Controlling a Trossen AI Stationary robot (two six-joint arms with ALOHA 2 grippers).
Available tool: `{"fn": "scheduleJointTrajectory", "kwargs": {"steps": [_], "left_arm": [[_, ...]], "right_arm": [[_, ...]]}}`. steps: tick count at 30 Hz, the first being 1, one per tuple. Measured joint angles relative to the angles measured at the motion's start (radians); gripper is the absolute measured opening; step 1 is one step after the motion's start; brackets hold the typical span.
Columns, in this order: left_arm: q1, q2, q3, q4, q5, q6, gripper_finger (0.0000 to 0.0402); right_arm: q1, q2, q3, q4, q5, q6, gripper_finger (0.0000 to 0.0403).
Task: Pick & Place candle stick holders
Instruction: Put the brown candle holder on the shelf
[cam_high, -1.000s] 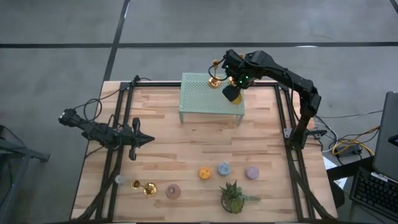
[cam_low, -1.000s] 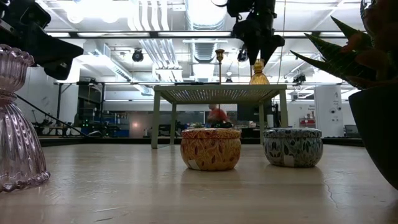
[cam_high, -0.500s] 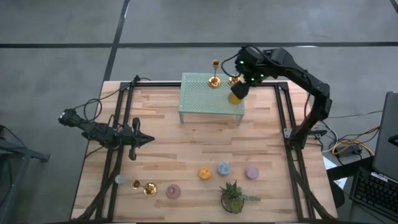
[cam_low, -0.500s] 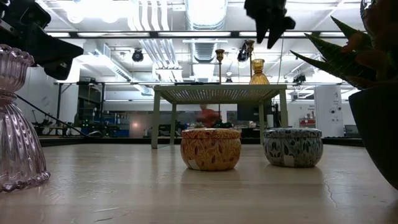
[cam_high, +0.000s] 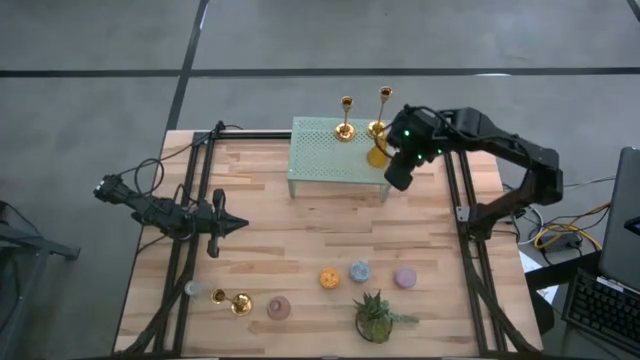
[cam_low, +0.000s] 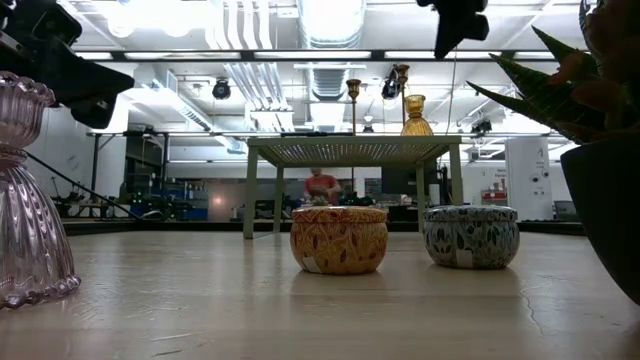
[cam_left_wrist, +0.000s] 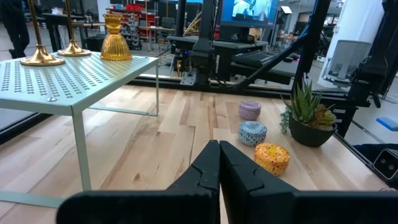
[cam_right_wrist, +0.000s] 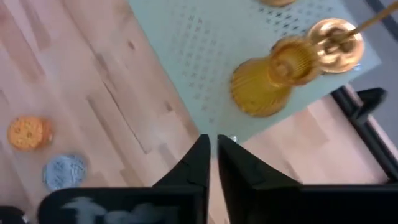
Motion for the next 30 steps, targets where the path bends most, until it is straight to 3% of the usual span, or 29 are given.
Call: {"fn": "scheduleJointTrajectory", "kwargs": {"steps": [10,25,30], "left_arm": [[0.000,0.000,0.000,0.000,0.000,0.000,0.0005],[0.000,0.000,0.000,0.000,0.000,0.000,0.0005],[0.000,0.000,0.000,0.000,0.000,0.000,0.0005]], "right_arm": [[0.004,-0.069,-0.273,0.246,-0.002,-0.240,0.0008],[-0.002,-0.041,-0.326,0.363,0.220,-0.351,0.0008],[-0.015,-0.040,-0.326,0.367,0.233,-0.374,0.0008]]}}
